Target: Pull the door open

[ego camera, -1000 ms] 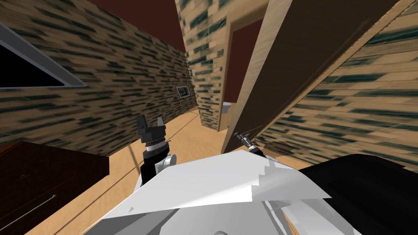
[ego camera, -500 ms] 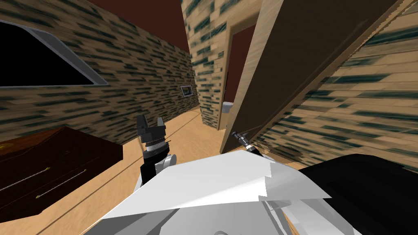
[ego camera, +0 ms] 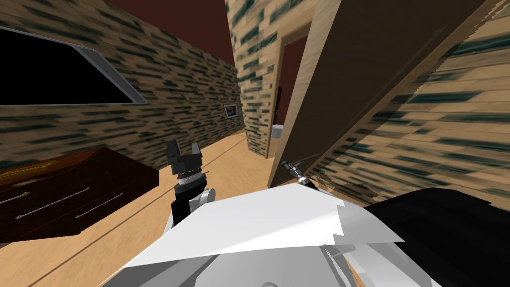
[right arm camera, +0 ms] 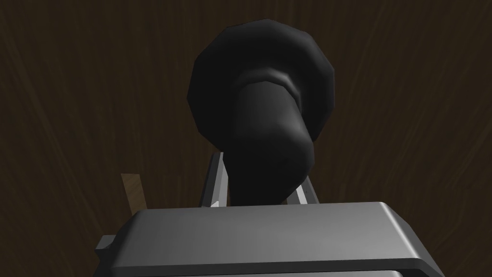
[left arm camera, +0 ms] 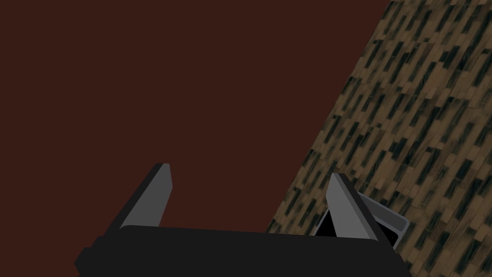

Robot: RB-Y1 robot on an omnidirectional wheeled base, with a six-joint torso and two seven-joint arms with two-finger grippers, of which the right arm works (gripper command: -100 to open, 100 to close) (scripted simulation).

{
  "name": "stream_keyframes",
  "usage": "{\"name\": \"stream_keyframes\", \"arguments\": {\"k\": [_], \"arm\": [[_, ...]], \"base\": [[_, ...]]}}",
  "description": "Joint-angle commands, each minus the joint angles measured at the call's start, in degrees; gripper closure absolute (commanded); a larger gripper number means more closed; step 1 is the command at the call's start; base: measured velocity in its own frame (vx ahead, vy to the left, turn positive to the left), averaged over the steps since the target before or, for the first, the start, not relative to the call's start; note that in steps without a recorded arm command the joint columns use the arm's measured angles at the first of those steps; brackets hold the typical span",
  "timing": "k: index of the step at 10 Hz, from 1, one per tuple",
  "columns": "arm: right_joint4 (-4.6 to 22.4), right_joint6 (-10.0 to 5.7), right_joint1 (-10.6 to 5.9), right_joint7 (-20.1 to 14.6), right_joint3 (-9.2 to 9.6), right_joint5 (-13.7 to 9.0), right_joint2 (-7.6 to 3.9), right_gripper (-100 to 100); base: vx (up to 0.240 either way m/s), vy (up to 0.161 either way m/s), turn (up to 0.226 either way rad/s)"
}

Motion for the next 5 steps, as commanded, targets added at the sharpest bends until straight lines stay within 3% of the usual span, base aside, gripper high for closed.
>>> {"name": "stream_keyframes", "arguments": {"k": [1,5], "arm": [[0.86,-0.59,-0.25,-0.44,0.31,-0.13,-0.07,100],[4.41,-2.52,-1.53,-1.95,0.64,-0.87,-0.66,100]], "base": [[-0.184,-0.011,0.256],[-0.23,-0.062,0.24]]}}
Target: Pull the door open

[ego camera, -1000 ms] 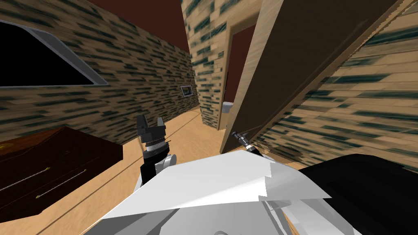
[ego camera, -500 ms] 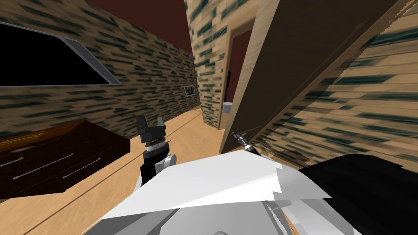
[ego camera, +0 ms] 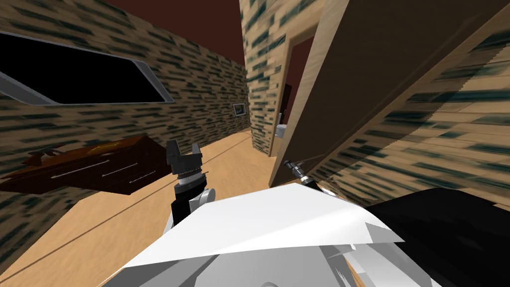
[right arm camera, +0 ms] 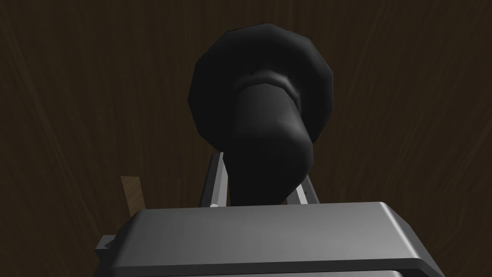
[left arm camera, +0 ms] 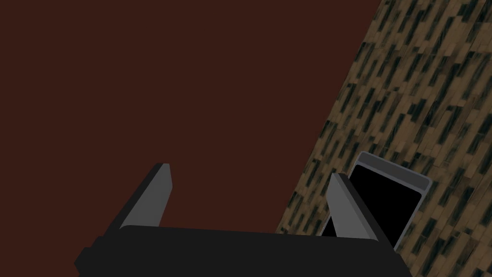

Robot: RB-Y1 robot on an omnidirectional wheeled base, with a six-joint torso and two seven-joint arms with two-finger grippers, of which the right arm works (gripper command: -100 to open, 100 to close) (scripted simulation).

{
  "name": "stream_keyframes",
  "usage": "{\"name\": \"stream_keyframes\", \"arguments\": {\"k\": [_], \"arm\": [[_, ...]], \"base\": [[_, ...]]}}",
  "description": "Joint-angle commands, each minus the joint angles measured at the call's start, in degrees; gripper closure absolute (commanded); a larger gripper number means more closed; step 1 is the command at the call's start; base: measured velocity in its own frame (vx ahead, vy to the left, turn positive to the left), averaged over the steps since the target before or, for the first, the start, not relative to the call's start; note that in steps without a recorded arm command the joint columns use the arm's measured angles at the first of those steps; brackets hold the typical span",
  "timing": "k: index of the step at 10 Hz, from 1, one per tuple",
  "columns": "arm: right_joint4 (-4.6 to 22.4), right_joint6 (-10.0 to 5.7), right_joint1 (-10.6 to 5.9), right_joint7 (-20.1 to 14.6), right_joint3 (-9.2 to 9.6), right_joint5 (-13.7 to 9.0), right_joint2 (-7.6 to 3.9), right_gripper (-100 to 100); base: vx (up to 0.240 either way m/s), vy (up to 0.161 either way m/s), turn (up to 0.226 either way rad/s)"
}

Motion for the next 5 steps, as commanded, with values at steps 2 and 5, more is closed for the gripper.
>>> {"name": "stream_keyframes", "arguments": {"k": [2,5], "arm": [[1.96,-1.41,-0.5,-0.94,0.83,-0.16,0.06,100],[4.29,-2.68,-1.34,-1.94,1.05,-0.64,-0.33,100]], "base": [[-0.219,-0.071,0.21],[-0.219,-0.094,0.204]]}}
